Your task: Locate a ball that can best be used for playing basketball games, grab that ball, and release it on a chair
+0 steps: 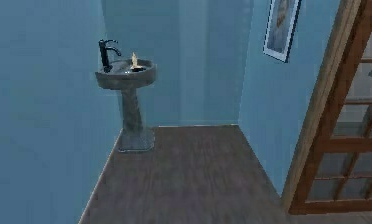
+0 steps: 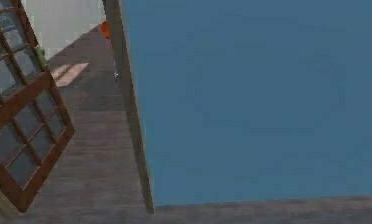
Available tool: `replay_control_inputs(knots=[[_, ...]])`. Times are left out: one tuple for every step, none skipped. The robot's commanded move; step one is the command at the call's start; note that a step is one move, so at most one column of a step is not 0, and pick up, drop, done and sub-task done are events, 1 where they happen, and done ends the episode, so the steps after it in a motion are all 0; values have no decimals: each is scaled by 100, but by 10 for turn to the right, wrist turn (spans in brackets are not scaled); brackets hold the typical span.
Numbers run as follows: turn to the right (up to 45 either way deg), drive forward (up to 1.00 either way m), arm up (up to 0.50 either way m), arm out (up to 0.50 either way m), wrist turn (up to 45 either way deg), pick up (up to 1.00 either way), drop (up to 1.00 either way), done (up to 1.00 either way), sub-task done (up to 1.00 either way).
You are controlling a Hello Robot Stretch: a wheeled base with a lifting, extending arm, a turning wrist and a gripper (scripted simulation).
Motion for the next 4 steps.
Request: replay_control_inputs(knots=[[450,0,0,0,0,0,0,0,0],[60,0,0,0,0,0,0,0,0],[0,90,0,0,0,0,0,0,0],[420,0,0,0,0,0,0,0,0]])
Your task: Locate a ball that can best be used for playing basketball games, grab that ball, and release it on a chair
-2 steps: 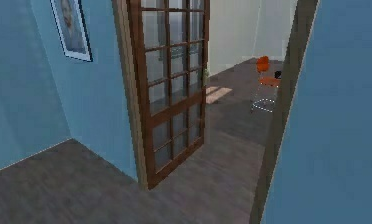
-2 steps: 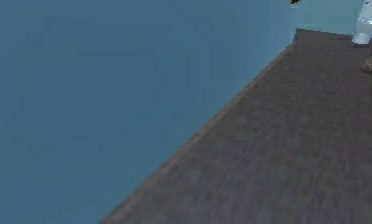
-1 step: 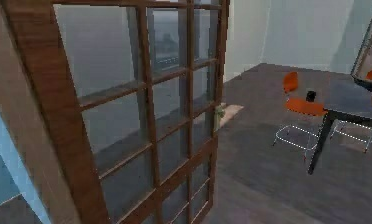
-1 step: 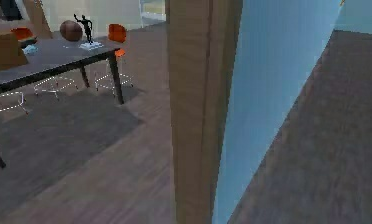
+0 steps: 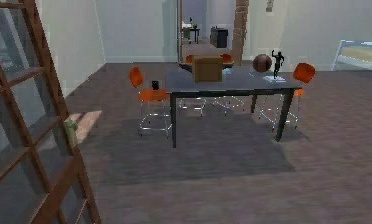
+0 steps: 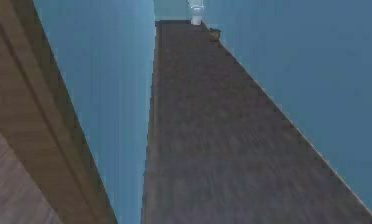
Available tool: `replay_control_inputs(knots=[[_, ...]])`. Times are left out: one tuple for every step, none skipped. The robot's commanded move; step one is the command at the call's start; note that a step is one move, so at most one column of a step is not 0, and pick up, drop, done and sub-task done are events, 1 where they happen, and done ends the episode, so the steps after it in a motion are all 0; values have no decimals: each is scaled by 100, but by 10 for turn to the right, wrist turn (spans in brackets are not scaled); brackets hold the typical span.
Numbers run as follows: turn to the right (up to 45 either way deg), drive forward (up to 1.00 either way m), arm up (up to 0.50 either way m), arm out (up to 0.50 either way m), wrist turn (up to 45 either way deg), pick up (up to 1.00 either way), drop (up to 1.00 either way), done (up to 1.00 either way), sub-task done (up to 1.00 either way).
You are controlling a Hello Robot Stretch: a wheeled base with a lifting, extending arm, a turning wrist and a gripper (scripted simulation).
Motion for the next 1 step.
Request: replay_control_inputs(knots=[[0,75,0,0,0,0,0,0,0]])
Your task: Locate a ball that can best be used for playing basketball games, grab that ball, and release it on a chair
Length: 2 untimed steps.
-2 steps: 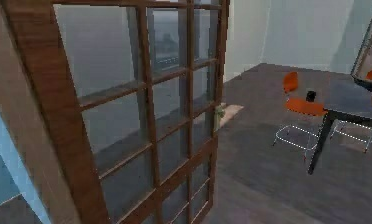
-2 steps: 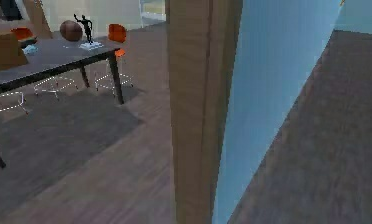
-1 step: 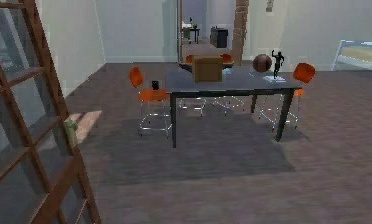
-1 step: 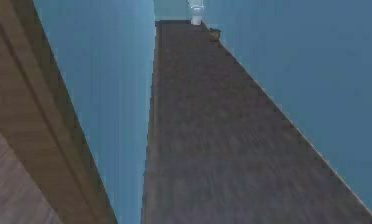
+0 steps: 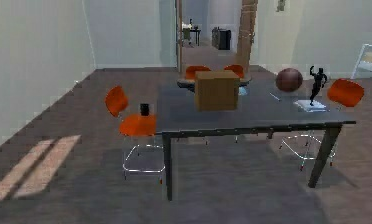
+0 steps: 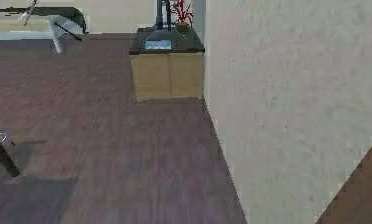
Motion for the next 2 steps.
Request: replay_control_inputs(knots=[[330,0,0,0,0,0,0,0,0],[0,100,0,0,0,0,0,0,0]])
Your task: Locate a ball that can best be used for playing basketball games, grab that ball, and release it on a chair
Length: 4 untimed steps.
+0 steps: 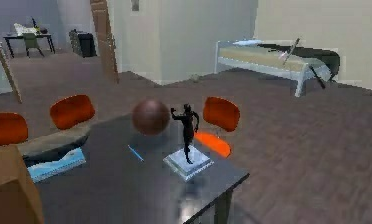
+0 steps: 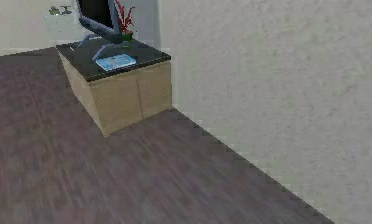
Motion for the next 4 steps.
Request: replay_control_inputs(knots=[[60,0,0,0,0,0,0,0,0],[0,10,0,0,0,0,0,0,0],[-450,0,0,0,0,0,0,0,0],[-450,0,0,0,0,0,0,0,0]])
